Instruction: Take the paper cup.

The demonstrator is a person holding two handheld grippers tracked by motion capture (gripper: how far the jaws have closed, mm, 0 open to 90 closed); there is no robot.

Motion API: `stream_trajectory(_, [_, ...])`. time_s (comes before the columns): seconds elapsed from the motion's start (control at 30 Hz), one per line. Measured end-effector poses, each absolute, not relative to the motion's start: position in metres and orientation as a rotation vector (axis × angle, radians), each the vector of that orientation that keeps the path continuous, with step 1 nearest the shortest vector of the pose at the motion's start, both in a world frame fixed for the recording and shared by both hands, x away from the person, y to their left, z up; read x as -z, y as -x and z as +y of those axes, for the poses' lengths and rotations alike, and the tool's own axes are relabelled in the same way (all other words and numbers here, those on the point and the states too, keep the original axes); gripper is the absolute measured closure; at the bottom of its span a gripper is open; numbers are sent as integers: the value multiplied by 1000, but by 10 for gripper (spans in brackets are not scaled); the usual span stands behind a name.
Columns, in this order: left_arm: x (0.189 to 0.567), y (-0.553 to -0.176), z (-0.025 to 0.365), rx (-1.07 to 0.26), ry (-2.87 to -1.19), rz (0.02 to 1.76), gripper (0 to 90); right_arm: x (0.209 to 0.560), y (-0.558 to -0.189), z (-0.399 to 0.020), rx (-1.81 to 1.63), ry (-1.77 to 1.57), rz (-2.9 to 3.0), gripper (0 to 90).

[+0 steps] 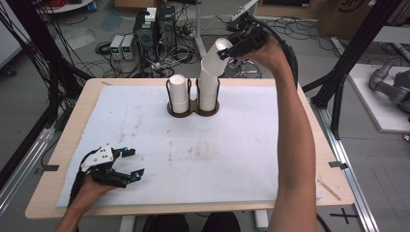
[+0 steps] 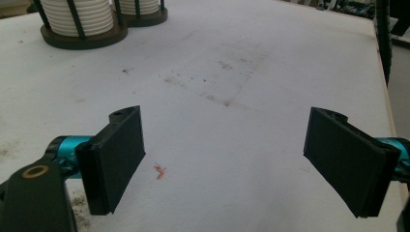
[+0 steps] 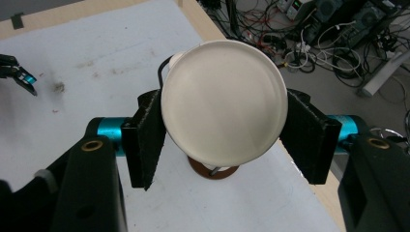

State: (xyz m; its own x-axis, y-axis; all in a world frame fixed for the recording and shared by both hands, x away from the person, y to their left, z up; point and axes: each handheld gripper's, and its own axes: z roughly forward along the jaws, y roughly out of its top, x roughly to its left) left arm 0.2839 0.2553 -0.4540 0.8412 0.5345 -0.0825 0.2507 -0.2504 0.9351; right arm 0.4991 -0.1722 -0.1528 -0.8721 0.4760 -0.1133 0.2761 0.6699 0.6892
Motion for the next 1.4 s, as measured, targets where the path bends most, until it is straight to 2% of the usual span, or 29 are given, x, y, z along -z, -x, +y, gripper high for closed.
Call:
stream_trajectory(0.43, [454,-284,255,-308,-1842,589,144,154,-459,-188,-1108,-492,2607,371])
stream_trajectory(1.4, [454,-284,256,-298,-1843,594,144,210,-381,-205,-1271,-360,2615,370])
